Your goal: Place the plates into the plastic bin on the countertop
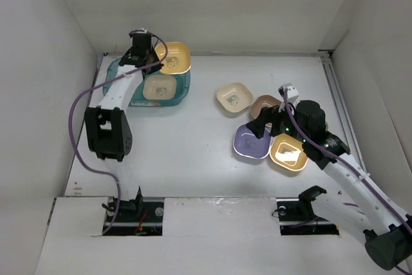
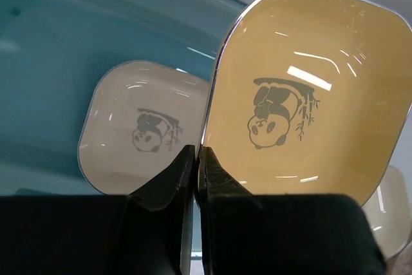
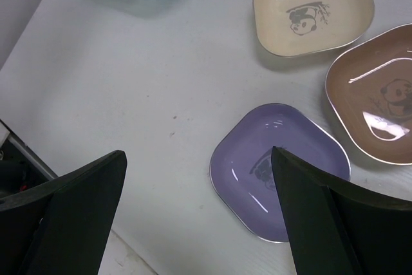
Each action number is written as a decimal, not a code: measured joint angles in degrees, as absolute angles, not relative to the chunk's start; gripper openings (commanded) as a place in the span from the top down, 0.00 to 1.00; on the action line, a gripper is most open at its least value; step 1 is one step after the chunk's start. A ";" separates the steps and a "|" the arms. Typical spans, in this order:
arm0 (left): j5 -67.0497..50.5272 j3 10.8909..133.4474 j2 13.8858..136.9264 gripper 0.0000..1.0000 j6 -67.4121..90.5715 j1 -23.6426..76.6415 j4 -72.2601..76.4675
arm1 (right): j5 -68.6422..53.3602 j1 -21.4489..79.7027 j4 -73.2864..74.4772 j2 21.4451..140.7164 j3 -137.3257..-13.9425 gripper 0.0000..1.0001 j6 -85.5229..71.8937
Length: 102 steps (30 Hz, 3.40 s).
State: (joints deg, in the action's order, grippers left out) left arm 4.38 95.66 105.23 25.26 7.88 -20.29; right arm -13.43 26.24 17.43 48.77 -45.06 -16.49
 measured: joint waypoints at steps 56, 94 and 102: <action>14.74 101.89 127.98 0.73 55.20 38.02 -26.85 | 1.34 23.57 24.34 36.29 -45.71 0.00 -22.44; -9.76 96.07 106.87 1.00 19.77 -6.79 -27.57 | -2.85 23.57 25.71 35.68 -46.04 0.00 -19.59; -12.38 92.64 107.26 0.99 18.92 -4.80 -25.52 | -3.07 23.57 25.71 35.33 -46.04 0.00 -19.25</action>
State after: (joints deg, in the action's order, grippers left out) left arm -12.38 92.64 107.26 18.92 -4.80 -25.52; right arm -3.07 23.57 25.71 35.33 -46.04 -19.25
